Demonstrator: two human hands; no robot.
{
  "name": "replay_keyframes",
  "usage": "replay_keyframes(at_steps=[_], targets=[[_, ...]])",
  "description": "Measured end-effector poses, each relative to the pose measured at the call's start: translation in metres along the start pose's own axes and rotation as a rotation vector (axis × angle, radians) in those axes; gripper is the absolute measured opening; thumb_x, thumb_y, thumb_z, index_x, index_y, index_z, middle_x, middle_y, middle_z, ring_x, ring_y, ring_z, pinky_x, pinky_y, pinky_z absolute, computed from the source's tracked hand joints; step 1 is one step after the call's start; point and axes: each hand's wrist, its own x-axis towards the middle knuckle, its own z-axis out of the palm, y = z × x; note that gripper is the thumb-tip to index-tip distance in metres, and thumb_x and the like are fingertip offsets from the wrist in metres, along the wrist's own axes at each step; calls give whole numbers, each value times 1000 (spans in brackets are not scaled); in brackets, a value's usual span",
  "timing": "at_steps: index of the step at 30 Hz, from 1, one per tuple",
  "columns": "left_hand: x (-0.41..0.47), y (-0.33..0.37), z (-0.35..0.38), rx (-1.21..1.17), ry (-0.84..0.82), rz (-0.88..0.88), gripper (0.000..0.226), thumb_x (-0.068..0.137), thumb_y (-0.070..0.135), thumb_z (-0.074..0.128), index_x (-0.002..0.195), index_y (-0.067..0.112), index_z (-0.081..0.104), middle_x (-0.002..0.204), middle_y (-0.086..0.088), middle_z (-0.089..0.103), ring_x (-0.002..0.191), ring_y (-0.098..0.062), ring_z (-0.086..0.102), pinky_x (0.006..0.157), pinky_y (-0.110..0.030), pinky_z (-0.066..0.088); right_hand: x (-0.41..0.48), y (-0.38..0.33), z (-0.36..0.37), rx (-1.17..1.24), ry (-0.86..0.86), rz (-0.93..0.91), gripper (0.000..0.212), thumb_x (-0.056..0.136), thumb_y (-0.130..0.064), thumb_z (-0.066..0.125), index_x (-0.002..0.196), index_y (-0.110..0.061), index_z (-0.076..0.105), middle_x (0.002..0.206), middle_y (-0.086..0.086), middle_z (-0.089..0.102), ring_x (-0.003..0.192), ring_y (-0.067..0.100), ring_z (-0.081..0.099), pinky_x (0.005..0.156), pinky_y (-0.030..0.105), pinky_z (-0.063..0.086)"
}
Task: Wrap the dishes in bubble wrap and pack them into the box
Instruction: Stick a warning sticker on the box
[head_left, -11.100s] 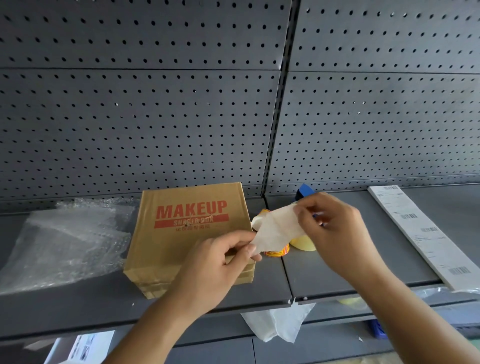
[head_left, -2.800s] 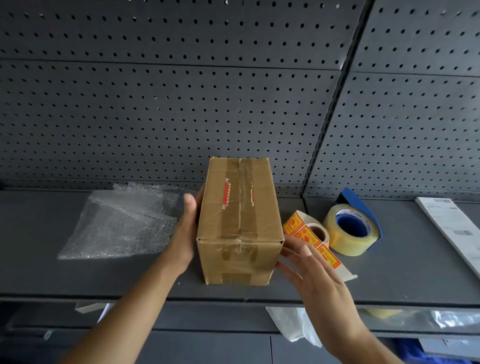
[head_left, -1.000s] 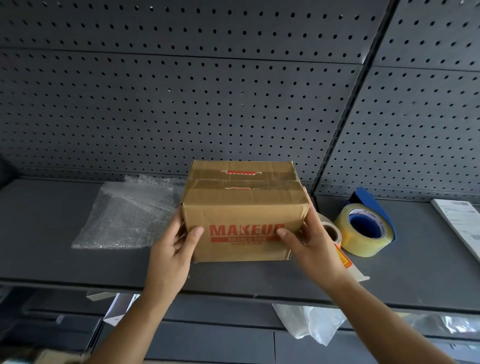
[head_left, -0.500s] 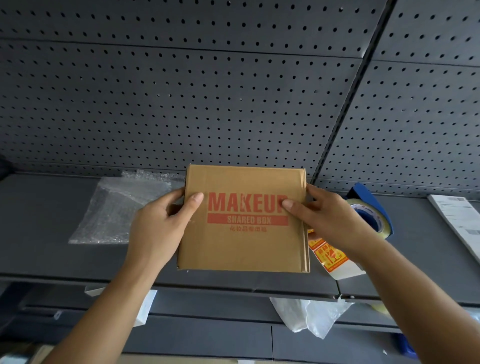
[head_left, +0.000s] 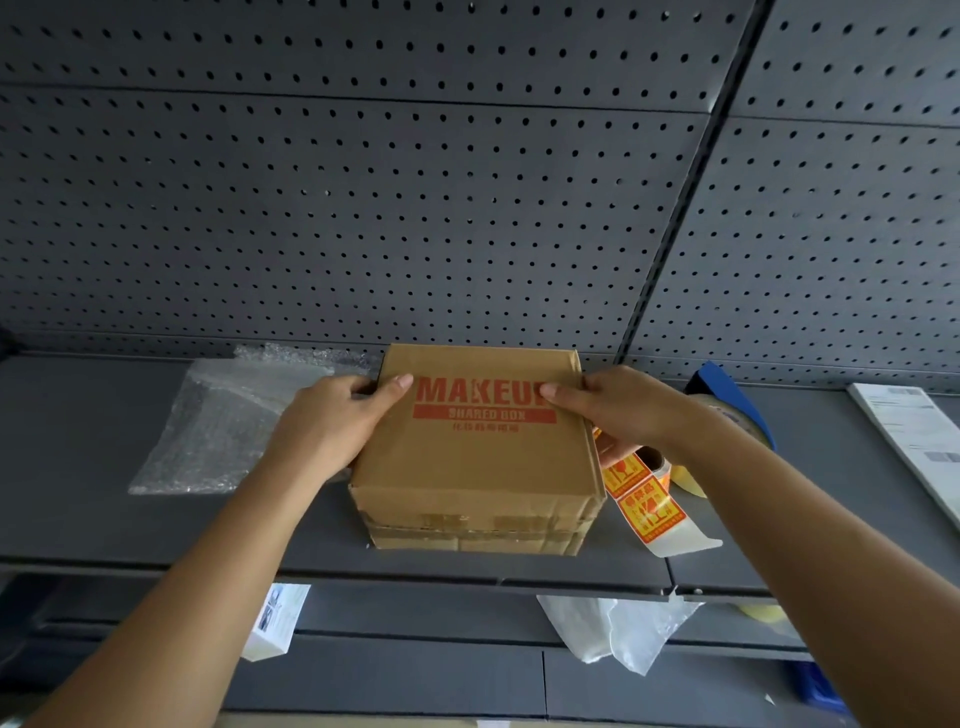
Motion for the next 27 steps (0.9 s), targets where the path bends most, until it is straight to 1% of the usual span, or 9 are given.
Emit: replay_keyframes(at_steps=[4,7,10,12,14,17,20,22,27], targets=[[-7,3,0,143,61,-11,67,89,78,42,124,26,65,114,2,73,96,-21,69,84,-39,56,-13,22,-6,-168,202,-46,50,101,-60,38,115,-19,61,98,4,72,72,23,75,68,37,63],[-19,9,0,215,256,117,58,94,67,48,132,24,58,125,4,69,106,-20,67,84,-39,55,-28,59,-13,-395,348,-45,39,96,-60,48,106,-26,65,93,-2,72,79,17,70,76,38,60],[-42,23,5,38,408,334,34,95,46,61,120,23,64,111,9,70,96,-16,68,80,-40,57,-43,89,-6,-451,291,41,27,91,-51,64,111,-33,63,106,-7,65,88,14,64,78,34,58],[-59,36,14,-37,387,446,26,93,38,64,115,22,66,102,11,69,89,-9,66,76,-23,52,-48,99,1,-533,338,42,28,89,-46,68,113,-33,63,109,-6,60,91,17,61,79,34,56],[-74,46,27,-59,300,529,24,93,36,63,113,23,67,99,14,67,90,0,62,75,-10,45,-48,105,6,-560,377,40,20,87,-46,70,100,-34,61,102,-7,56,88,19,61,80,35,56],[-84,57,45,-55,191,594,24,94,38,60,113,25,68,100,20,65,96,5,59,79,-8,45,-48,115,14,-548,339,38,26,89,-48,67,78,-30,52,87,-8,60,79,19,61,76,33,57],[-89,63,59,-74,118,628,21,95,38,59,110,27,68,98,23,64,98,2,60,80,-13,48,-51,121,22,-630,258,-65,32,99,-53,51,87,-25,62,88,-3,67,80,18,64,75,31,57],[-91,66,65,-90,104,634,17,94,37,59,107,29,68,95,22,65,97,-2,61,77,-15,48,-56,121,26,-516,227,-145,41,98,-61,43,86,-28,64,83,-1,67,78,18,64,75,33,55],[-91,69,72,-106,93,627,13,95,36,59,104,30,68,92,21,66,95,-4,62,75,-15,47,-53,128,39,-500,230,-166,16,99,-41,56,94,-27,60,84,-12,65,79,16,67,72,23,57]])
